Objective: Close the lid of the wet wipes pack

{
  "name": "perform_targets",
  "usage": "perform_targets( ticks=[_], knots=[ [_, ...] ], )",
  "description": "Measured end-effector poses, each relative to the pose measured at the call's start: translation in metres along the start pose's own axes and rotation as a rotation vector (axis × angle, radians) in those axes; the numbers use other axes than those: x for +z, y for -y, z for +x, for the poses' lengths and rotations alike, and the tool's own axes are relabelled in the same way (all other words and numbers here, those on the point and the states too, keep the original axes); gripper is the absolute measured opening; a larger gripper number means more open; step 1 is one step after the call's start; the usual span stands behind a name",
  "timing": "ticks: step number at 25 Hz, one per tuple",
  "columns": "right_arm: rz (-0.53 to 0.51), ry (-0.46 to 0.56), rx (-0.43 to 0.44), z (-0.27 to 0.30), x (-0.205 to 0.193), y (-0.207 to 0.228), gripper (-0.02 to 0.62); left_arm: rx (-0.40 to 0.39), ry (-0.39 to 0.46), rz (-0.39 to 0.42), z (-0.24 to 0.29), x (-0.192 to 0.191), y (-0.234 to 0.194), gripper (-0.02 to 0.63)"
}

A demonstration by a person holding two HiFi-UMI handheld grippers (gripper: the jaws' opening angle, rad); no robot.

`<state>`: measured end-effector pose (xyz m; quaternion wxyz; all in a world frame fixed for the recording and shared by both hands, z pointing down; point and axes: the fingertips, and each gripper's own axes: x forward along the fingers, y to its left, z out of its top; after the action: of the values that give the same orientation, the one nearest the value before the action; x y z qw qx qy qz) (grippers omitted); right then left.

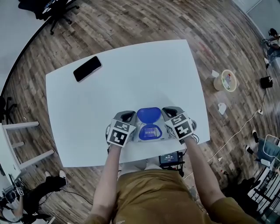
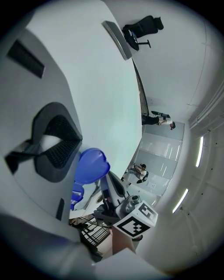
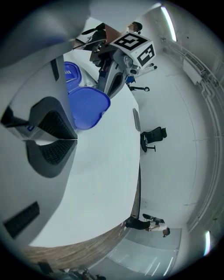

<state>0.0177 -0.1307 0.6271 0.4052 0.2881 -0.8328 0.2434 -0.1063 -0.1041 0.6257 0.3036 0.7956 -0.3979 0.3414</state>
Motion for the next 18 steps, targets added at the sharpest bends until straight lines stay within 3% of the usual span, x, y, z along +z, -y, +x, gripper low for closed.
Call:
perform_targets(
  ticks=[7, 18],
  knots=[
    [0.038, 0.035, 0.065, -0.009, 0.005, -0.005, 0.012, -0.022, 0.036, 0.029, -0.004, 0.006, 0.005, 0.006],
    [-0.038, 0.077, 0.119, -0.034, 0.003, -0.021, 0.011, -0.02, 0.093, 0.06, -0.019, 0.01, 0.018, 0.006]
  ],
)
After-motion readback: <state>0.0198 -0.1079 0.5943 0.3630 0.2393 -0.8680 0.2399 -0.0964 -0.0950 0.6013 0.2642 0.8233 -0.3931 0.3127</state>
